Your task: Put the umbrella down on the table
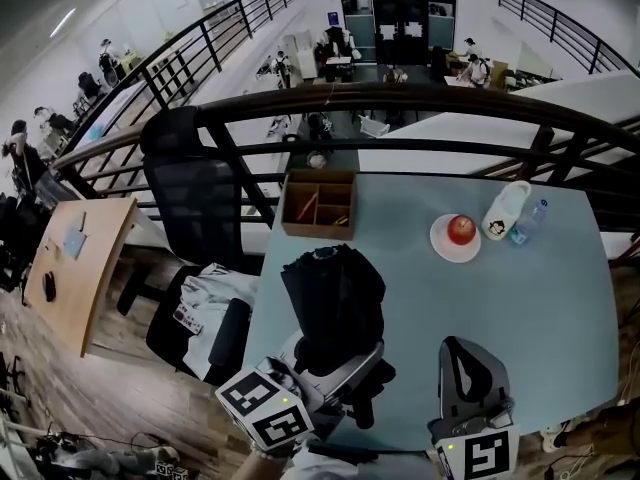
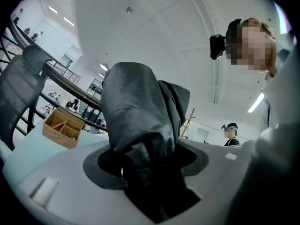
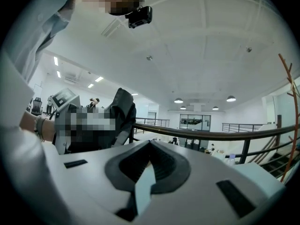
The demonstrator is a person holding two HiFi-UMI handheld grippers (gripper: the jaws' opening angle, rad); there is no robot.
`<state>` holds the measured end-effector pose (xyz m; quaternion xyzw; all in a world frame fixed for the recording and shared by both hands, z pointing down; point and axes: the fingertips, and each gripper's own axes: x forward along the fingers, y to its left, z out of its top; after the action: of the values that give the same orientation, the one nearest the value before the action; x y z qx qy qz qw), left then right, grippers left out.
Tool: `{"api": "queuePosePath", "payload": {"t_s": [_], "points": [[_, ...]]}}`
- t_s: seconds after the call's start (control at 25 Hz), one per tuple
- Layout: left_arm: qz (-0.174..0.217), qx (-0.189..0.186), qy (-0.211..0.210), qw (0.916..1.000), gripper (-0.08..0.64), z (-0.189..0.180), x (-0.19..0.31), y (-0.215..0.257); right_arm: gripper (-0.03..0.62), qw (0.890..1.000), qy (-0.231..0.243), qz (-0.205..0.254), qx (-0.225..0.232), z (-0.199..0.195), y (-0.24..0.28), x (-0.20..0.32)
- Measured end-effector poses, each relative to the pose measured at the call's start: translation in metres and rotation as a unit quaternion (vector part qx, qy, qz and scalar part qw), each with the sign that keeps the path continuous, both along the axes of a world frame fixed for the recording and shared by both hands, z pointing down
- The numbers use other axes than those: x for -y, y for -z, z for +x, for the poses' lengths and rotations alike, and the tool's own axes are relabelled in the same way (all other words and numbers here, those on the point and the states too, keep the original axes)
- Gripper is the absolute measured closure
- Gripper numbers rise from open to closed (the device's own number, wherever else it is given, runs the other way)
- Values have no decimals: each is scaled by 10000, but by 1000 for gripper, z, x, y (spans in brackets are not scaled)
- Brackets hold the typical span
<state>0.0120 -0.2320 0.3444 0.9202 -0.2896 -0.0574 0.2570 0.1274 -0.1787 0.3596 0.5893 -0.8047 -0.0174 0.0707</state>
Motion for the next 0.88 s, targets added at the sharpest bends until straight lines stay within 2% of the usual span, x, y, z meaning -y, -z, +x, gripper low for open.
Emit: {"api": "queuePosePath", "payload": {"t_s": [0.24,0.48,0.88], "points": [[-209,51,149,9997,272,13,13,-6,594,9998,183,-86,55,10,3,17],[-233,295,293,9989,272,22,34,-14,594,9991,367,-184,82,21,6,33],[-121,439,344,9984,272,52,62,-19,594,9973,634,-336,154,37,7,61]]}}
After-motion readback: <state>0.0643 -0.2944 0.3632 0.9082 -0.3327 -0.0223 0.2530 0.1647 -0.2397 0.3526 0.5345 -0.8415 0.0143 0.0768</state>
